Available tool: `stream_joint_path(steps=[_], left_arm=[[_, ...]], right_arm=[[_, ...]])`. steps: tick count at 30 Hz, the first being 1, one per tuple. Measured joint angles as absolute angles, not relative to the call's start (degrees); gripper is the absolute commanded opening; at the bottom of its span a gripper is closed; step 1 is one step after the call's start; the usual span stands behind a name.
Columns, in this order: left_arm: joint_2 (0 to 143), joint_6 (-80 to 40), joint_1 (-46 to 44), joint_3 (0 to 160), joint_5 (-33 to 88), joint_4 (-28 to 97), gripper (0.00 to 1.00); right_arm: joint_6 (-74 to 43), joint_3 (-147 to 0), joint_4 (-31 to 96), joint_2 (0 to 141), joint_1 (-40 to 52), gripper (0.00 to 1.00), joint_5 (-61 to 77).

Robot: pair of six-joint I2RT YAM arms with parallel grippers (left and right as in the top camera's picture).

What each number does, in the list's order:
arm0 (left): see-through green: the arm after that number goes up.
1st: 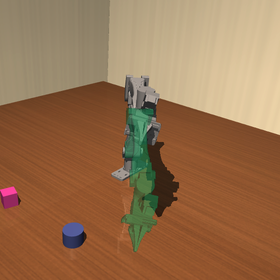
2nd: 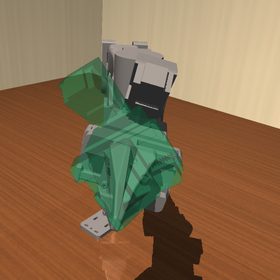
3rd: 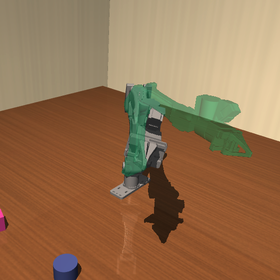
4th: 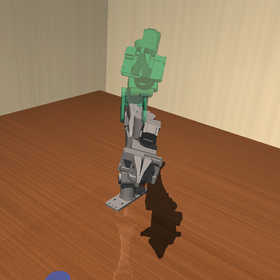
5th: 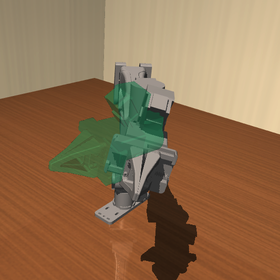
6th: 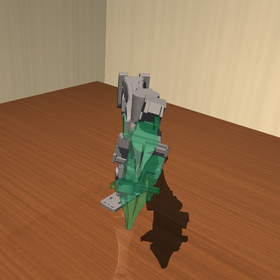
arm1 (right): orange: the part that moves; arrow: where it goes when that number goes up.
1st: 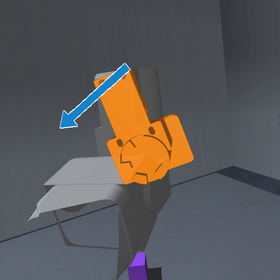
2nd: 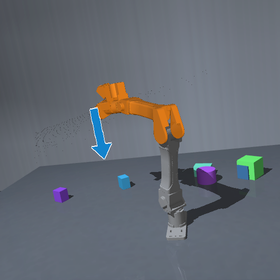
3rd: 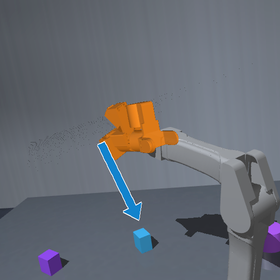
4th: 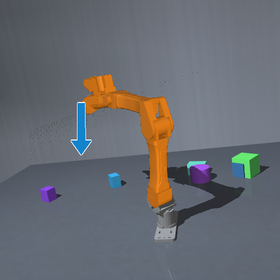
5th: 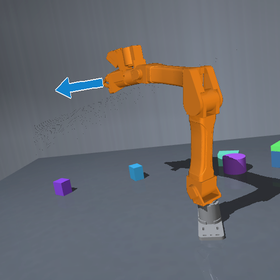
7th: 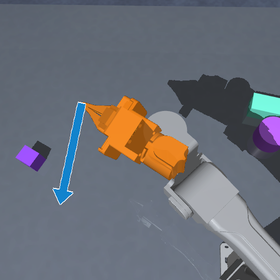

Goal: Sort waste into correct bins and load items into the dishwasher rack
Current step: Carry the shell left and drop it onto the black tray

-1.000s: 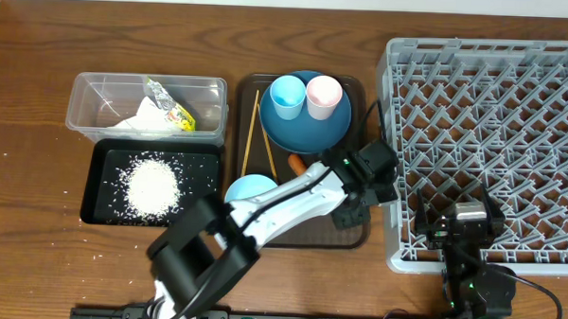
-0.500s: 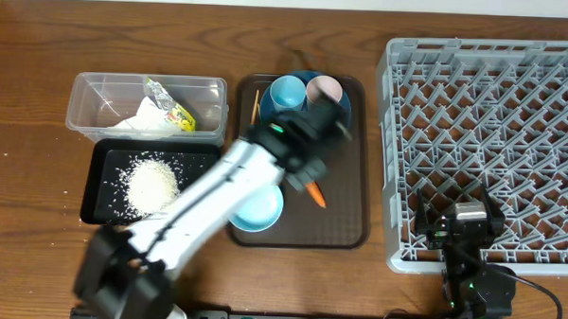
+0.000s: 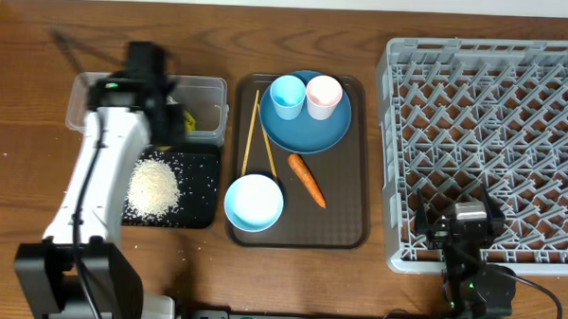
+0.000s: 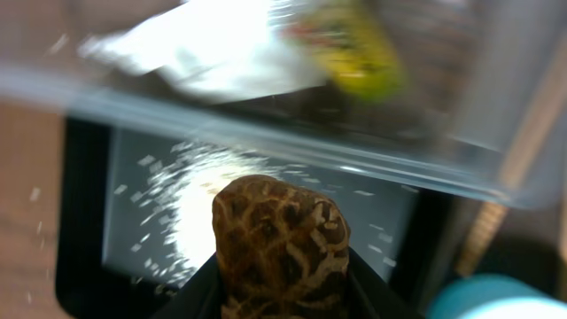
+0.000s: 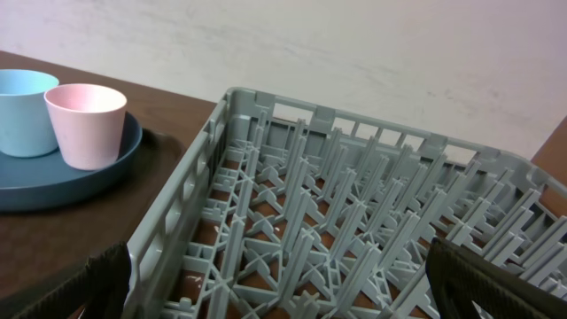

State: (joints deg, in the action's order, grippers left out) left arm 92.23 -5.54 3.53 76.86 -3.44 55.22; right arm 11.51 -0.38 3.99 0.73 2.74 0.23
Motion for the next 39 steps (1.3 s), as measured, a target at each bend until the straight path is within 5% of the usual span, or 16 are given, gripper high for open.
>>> stream_joint_path(steps=[15, 39], left_arm=[[92.2, -12.4, 24.3, 63.5, -3.3, 41.6, 0.33], [93.0, -13.7, 25.3, 60.1, -1.9, 38.5, 0.48]], right_arm=[[11.5, -0.4, 4.0, 0.7, 2.7, 0.99, 0.2], [11.5, -0.4, 4.0, 0.7, 2.7, 0.99, 0.2]])
